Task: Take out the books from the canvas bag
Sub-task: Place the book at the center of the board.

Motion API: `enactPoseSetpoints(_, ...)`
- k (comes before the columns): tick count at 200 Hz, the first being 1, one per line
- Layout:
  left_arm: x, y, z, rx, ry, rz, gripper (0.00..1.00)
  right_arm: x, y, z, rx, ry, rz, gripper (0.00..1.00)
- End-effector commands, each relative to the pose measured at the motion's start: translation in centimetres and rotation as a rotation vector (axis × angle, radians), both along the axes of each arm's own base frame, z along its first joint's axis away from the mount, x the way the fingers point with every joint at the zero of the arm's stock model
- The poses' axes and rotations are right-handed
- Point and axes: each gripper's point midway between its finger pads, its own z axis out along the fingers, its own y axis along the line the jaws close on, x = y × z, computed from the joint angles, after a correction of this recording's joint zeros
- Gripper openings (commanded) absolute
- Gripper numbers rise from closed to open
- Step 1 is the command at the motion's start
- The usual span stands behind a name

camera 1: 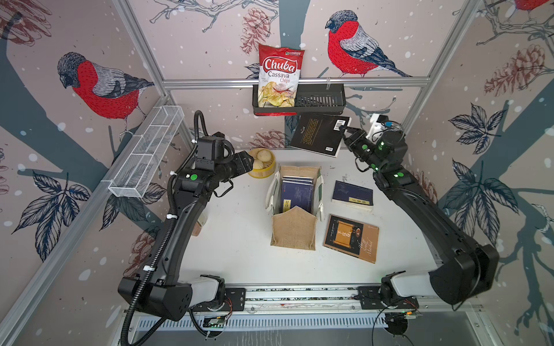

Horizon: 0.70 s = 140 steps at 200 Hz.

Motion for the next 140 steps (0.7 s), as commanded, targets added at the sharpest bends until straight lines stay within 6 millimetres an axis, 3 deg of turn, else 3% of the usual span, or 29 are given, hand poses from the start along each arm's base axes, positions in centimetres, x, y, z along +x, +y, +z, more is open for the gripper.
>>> enactPoseSetpoints(1, 0.8, -0.6, 0.7, -0.027, -0.027, -0.020, 0.74, -0.2, -3.4, -0.6, 0.051, -0.028, -0.084, 0.07)
enactPoseSetpoints(14, 1.0, -0.9, 0.5, -0.034, -0.023, -0.030, 0.74, -0.2, -5.6, -3.2, 0.065, 0.007, -0.140, 0.07)
enactPoseSetpoints(18, 1.1, -0.9, 0.5, -0.035, -0.023, -0.031, 0.74, -0.9, -6.4, -3.1, 0.077, -0.006, -0.153, 0.07)
enactPoseSetpoints(78, 2.3, -2.5, 0.0, -0.053, 0.013, -0.107, 0.74, -2.9, -15.0, -12.2, 0.185, 0.053, -0.364, 0.07)
enactPoseSetpoints(140, 2.7, -3.5, -1.1, -0.081, 0.068, -0.145, 0.74, -2.3, -20.2, -20.3, 0.246, 0.106, -0.484, 0.07)
